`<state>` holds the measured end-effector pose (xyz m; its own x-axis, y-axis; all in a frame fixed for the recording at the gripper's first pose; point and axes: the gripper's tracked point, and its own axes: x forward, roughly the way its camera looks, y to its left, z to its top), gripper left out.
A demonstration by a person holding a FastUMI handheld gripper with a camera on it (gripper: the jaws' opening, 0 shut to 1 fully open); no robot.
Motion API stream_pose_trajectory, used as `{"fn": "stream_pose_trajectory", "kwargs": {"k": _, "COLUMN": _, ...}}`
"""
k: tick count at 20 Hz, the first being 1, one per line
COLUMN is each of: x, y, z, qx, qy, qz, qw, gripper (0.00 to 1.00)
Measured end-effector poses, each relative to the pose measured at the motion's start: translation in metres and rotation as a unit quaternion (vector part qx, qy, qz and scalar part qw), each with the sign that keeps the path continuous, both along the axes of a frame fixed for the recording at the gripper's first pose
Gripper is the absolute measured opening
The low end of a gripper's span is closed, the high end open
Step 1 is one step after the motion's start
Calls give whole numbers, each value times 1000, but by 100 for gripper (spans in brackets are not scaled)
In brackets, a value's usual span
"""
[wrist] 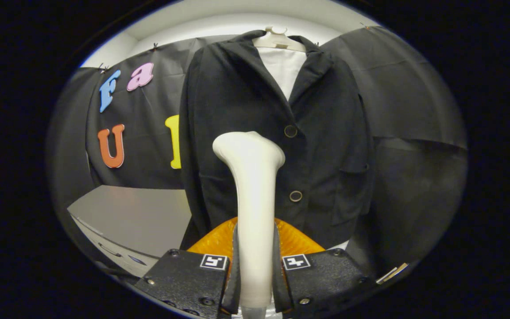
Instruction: Iron the clothes twice with a garment steamer, once on the left side and once on the right side.
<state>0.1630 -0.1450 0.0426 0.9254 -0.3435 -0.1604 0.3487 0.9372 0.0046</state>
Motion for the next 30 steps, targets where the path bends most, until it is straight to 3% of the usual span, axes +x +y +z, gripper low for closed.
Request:
{"fn": "stream_pose_trajectory", "kwargs": {"k": 14, "x": 18, "y": 0, "z": -65, "qx": 11, "qy": 73, "qz": -8, "qw": 997, "gripper": 32}}
{"fn": "stream_pose_trajectory", "kwargs": {"k": 30, "x": 9, "y": 2, "z": -185, "qx": 48, "qy": 174, "qz": -34, "qw": 983, "gripper": 32}}
